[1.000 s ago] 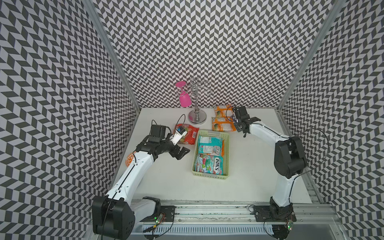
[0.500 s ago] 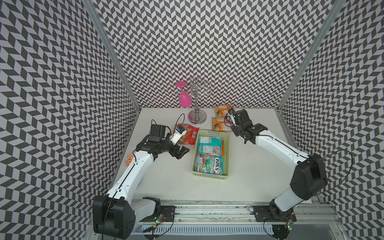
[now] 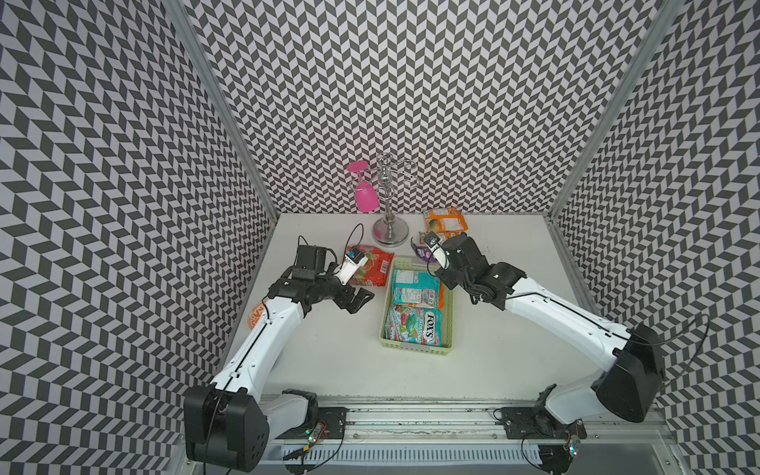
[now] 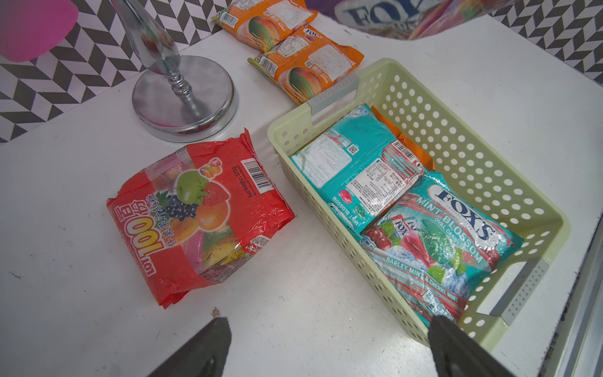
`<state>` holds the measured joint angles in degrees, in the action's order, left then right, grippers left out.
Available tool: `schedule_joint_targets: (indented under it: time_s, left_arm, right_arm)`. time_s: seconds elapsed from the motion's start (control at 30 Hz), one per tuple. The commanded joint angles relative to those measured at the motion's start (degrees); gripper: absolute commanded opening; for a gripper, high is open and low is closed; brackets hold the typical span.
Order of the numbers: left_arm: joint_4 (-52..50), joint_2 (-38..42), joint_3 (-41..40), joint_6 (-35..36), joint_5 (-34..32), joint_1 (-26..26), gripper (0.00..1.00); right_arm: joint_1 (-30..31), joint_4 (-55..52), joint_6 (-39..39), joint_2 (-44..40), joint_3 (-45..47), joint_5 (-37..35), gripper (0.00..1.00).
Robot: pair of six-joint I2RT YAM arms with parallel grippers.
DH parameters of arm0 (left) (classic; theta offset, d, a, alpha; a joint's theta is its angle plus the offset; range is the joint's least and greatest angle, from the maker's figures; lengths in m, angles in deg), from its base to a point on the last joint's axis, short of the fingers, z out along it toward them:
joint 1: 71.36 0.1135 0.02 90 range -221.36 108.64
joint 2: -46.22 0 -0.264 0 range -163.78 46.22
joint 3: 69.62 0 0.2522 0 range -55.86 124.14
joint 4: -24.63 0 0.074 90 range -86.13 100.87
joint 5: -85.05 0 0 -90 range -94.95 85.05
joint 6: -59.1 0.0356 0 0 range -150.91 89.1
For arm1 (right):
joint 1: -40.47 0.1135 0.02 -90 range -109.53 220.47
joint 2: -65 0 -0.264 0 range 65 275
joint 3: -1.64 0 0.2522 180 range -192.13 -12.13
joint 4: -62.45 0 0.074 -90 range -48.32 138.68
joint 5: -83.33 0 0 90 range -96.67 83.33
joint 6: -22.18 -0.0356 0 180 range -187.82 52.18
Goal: Put the candies in the basket
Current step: Pick up the candy at the center of the board, then place the candy in the basket.
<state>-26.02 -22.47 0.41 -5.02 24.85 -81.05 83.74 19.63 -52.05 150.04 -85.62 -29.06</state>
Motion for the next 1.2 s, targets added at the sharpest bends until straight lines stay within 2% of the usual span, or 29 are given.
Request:
schedule_joint_targets:
  time_s: [0.0,0.13,0.43,0.7,1.17]
  left_arm:
    - [0.60,-0.26,1.64,-0.09,1.56,0.47,0.99]
    - [-0.09,-0.79,2.39,-0.13,1.31,0.47,0.99]
    - [-0.04,-0.64,2.31,-0.27,1.28,0.60,0.99]
    - [0.09,-0.66,2.20,-0.36,1.70,0.63,0.99]
    - [0.34,-0.84,1.97,-0.48,1.63,0.72,0.99]
  right_arm:
    - [2.08,2.11,-2.18,-0.77,0.26,2.66,0.00]
    - [4.42,2.64,-3.16,0.85,1.16,1.90,0.00]
    - [5.32,4.74,-4.76,6.63,1.27,-1.88,0.00]
    - [5.51,5.61,-3.85,12.12,0.08,-8.82,0.00]
    - [6.51,10.54,-3.27,16.76,0.17,-9.13,0.02]
